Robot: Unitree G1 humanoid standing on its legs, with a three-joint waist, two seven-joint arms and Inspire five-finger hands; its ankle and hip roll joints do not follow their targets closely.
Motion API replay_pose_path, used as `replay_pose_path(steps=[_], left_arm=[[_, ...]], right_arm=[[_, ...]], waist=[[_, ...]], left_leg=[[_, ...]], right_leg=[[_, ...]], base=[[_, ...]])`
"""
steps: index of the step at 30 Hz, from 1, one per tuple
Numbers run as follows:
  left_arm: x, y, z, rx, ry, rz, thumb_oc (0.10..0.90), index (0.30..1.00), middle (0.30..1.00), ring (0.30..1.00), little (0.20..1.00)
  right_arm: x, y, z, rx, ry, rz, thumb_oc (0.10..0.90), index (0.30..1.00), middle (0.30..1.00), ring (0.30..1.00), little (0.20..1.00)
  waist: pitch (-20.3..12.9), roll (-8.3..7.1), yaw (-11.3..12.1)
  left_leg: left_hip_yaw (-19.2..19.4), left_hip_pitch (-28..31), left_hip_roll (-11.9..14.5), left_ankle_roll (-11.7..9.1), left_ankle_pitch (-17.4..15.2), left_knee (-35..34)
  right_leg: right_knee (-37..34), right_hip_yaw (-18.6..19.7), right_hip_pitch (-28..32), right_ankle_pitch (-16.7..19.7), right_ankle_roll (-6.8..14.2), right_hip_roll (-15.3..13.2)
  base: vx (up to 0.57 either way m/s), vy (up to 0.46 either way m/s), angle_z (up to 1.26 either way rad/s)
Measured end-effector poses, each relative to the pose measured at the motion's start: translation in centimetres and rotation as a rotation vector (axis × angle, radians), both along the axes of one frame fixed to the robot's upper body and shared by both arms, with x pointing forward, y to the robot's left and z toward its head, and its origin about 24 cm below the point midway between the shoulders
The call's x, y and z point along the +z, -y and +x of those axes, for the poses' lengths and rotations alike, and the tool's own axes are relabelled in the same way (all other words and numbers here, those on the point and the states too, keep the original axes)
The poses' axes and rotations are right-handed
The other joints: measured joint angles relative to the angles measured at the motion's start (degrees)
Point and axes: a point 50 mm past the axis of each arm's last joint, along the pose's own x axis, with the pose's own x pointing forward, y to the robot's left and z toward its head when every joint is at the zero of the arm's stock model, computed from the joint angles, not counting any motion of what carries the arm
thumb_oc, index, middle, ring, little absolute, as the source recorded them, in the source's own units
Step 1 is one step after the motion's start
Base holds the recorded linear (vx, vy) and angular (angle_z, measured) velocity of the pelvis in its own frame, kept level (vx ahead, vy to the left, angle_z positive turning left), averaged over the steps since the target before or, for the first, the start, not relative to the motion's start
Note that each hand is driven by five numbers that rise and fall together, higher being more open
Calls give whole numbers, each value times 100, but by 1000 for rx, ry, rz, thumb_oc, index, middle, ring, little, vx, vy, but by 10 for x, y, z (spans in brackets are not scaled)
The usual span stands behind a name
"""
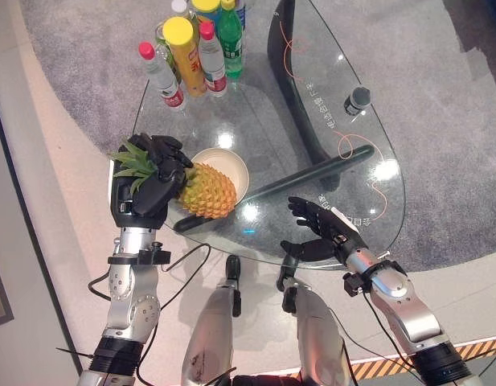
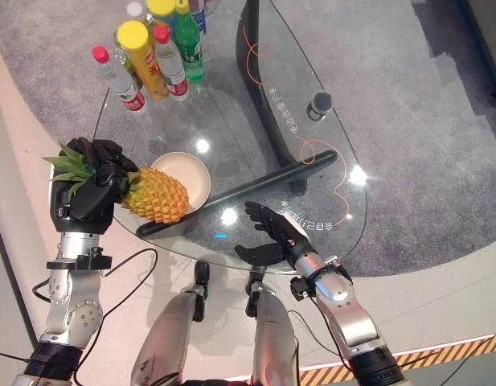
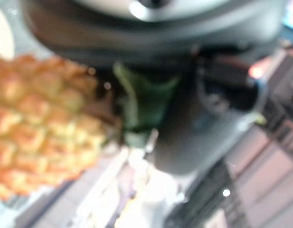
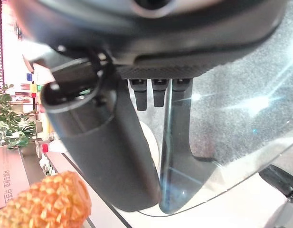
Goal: Pick up the fruit to the plate
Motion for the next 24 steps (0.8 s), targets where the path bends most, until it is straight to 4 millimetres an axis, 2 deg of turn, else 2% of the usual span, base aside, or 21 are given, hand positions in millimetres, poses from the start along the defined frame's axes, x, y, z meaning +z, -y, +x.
replay_pose_path(steps=[5,14,17,24], left_arm=[[3,3,2,76,-10,54,100,300,300,300,200],[4,3,25,237,-31,97,100,300,300,300,200],[8,-1,23,314,6,132,100,300,300,300,200],[18,3,33,438,71,203,100,300,300,300,200]], right_arm=[[-7,-12,-3,56,-43,2,800,900,900,900,900],[-11,-23,11,115,-98,-31,800,900,900,900,900],[-8,-27,15,134,-97,-41,800,900,900,900,900],[-8,-42,17,212,-138,-28,800,900,900,900,900]], waist=[[0,0,-12],[-1,-21,-59],[-1,-55,-197],[-2,-57,-347]], left_leg=[[0,-167,26,-7,-32,114],[58,-651,44,26,-84,380],[62,-920,41,34,-87,462],[92,-1354,60,42,-85,554]], right_leg=[[18,1,-123,17,-24,23],[139,124,-564,82,-20,27],[192,134,-822,97,-23,21],[211,203,-1267,153,-28,44]], base=[[0,0,0],[-10,52,-3],[-30,77,-2],[-10,95,-5]])
